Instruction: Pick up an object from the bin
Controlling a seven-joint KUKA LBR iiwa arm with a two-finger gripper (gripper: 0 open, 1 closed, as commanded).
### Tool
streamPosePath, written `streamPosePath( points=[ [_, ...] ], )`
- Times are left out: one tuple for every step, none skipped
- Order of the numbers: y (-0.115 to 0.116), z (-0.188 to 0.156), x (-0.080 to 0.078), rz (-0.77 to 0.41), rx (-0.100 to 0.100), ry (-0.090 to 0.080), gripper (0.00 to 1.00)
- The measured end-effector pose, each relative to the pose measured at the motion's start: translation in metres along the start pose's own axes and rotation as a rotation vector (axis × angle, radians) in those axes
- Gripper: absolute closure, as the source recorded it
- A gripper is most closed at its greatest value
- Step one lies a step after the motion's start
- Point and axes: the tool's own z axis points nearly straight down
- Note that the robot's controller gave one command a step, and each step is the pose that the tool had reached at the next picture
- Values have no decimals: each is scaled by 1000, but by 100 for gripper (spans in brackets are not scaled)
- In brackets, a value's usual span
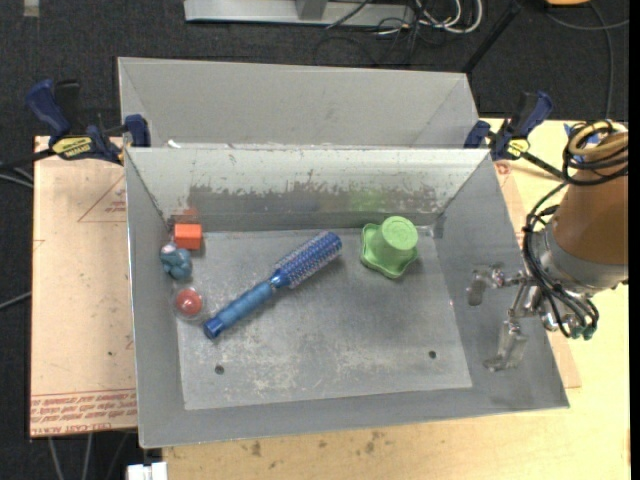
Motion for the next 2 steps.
streamPosePath(
  points=[
    [95,69,1,-40,-4,-1,0],
    [-6,132,-59,75,4,-10,0]
  ],
)
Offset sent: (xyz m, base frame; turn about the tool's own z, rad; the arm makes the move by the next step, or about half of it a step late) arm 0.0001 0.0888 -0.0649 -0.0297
